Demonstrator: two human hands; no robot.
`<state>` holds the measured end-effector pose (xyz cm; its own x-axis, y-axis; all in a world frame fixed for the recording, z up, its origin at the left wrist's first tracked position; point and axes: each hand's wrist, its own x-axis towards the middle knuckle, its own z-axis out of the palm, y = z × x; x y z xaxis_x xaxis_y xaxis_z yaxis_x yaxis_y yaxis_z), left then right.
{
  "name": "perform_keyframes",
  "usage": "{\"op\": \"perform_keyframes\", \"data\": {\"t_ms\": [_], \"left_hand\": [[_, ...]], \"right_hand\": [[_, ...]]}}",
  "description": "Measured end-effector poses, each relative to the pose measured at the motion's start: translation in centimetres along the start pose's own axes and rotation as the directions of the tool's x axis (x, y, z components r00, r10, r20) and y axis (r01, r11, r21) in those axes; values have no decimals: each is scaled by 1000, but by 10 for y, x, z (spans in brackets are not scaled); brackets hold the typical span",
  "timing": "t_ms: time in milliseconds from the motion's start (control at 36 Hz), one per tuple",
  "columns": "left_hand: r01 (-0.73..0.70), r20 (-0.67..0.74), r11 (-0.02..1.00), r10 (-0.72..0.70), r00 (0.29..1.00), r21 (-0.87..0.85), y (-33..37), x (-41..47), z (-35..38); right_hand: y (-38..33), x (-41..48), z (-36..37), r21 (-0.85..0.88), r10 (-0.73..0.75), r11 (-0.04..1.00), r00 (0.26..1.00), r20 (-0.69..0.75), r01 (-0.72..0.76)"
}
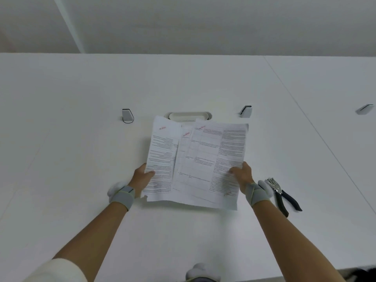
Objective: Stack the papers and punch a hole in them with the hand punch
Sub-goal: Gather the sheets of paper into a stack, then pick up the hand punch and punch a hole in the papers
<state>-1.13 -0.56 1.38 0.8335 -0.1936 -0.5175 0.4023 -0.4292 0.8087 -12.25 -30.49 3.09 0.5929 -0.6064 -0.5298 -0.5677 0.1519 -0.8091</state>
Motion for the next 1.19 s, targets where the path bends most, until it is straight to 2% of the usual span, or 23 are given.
{"op": "perform_keyframes", "data": {"t_ms": [111,278,389,500,639,750,1000,1194], "left_hand": [[62,93,995,-55,994,-80,6,-2,10],[117,227,980,-79,971,-161,9,-7,18],[211,203,953,-167,965,-216,5,-6,20],[280,198,949,-250,948,-143,10,-13,21],[68,148,996,-58,987,-62,9,-16,21],[-25,101,988,40,994,-150,23,-18,22],[-183,1,960,187,982,-210,79,-5,4],[-360,-52,889,361,931,-281,115,-31,12]], "right_hand": [[3,0,10,-9,45,999,997,63,-45],[5,1,21,65,149,984,967,207,-166],[9,0,25,57,136,987,964,230,-153],[7,-4,26,31,112,992,958,266,-124],[-3,-15,24,27,90,994,941,328,-104],[-20,-18,19,99,-3,995,945,327,-31],[-72,-25,12,250,-240,953,934,266,174],[-89,-34,4,274,-359,918,897,258,288]]}}
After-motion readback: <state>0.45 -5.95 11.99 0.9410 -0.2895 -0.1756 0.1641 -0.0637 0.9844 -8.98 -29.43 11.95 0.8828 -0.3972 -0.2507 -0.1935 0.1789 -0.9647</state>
